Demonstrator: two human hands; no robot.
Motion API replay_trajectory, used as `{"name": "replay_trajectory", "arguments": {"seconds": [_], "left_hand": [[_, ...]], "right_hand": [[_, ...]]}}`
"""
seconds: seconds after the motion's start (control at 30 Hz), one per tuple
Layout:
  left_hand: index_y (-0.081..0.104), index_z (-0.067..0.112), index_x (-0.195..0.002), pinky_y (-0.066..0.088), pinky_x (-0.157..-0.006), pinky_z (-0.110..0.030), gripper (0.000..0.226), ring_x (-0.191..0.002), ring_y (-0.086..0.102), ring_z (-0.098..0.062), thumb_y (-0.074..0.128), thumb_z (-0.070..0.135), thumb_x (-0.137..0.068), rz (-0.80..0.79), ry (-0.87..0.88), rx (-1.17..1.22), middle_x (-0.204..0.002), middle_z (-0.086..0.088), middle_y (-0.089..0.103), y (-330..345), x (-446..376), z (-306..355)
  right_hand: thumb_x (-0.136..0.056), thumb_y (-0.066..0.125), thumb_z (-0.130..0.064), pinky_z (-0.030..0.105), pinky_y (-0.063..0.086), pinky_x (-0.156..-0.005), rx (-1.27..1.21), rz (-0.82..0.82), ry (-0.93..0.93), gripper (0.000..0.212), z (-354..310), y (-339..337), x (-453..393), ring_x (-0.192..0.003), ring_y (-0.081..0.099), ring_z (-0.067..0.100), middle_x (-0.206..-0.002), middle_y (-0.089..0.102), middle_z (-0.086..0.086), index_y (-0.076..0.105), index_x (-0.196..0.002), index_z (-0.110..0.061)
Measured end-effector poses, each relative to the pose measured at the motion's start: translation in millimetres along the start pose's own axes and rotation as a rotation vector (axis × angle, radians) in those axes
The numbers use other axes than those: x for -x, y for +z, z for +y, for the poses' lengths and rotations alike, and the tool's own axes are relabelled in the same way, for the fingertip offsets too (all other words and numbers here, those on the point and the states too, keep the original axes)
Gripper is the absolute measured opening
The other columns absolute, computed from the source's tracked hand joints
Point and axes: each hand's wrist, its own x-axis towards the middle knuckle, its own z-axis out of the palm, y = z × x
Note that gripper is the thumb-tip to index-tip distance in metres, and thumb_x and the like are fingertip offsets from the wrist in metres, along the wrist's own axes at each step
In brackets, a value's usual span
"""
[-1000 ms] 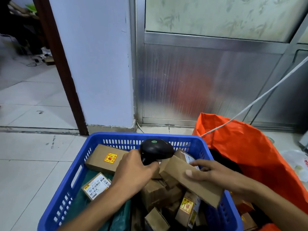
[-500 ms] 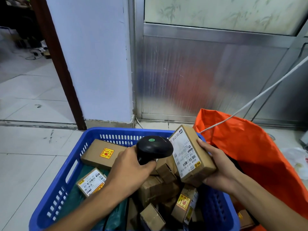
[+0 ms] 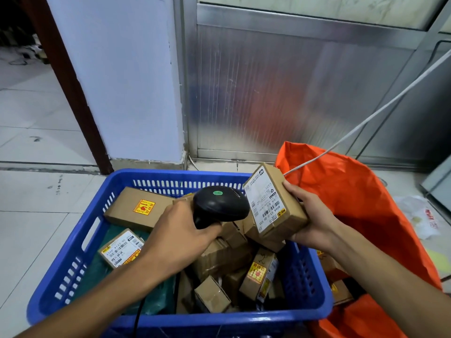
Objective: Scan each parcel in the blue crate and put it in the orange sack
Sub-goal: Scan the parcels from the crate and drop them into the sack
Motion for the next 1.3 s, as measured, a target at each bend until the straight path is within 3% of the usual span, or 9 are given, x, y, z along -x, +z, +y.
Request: {"name": "replay_trajectory", "arguments": {"seconds": [0.17, 0.27, 0.47, 0.77, 1.3], "left_hand": [[0.053, 0.026, -0.062, 0.035, -0.050, -0.023, 0.028, -0.054, 0.048, -0.008, 0.075, 0.024, -0.078, -0.024, 0.034, -0.032, -0.055, 0.009, 0.049, -1, 0, 0], [0.055, 0.031, -0.065, 0.034, -0.050, -0.013, 0.025, -0.055, 0.054, -0.002, 0.075, 0.022, -0.079, -0.079, 0.059, -0.017, -0.054, 0.017, 0.057, -2, 1, 2], [0.052, 0.033, -0.063, 0.035, -0.049, -0.008, 0.032, -0.055, 0.052, 0.007, 0.074, 0.016, -0.079, -0.075, 0.092, 0.024, -0.054, 0.030, 0.054, -3, 1, 6], [0.051, 0.030, -0.060, 0.036, -0.048, -0.007, 0.035, -0.053, 0.052, 0.010, 0.074, 0.014, -0.081, -0.080, 0.097, 0.056, -0.050, 0.031, 0.053, -4, 1, 7], [0.048, 0.029, -0.060, 0.036, -0.048, -0.006, 0.037, -0.054, 0.053, 0.013, 0.073, 0.013, -0.081, -0.082, 0.099, 0.048, -0.049, 0.033, 0.053, -3, 1, 9]], "right_hand": [[-0.088, 0.068, -0.044, 0.040, 0.060, -0.076, 0.032, 0.039, 0.036, 0.034, -2, -2, -4, -0.077, 0.076, 0.025, -0.097, 0.078, 0.009, 0.081, -0.088, -0.012], [-0.088, 0.069, -0.046, 0.041, 0.059, -0.081, 0.057, 0.043, 0.050, 0.034, -4, -4, -4, -0.080, 0.076, 0.025, -0.100, 0.077, 0.008, 0.079, -0.095, -0.014], [-0.087, 0.069, -0.048, 0.044, 0.054, -0.089, 0.093, 0.030, 0.071, 0.037, -5, -9, -7, -0.082, 0.075, 0.025, -0.099, 0.077, 0.009, 0.081, -0.091, -0.013], [-0.086, 0.068, -0.048, 0.040, 0.060, -0.072, 0.142, 0.040, 0.080, 0.035, -2, -9, -11, -0.077, 0.075, 0.025, -0.094, 0.077, 0.008, 0.078, -0.095, -0.015], [-0.088, 0.067, -0.048, 0.038, 0.060, -0.069, 0.171, 0.044, 0.065, 0.034, 0, -11, -14, -0.073, 0.075, 0.024, -0.091, 0.077, 0.008, 0.076, -0.097, -0.017]]}}
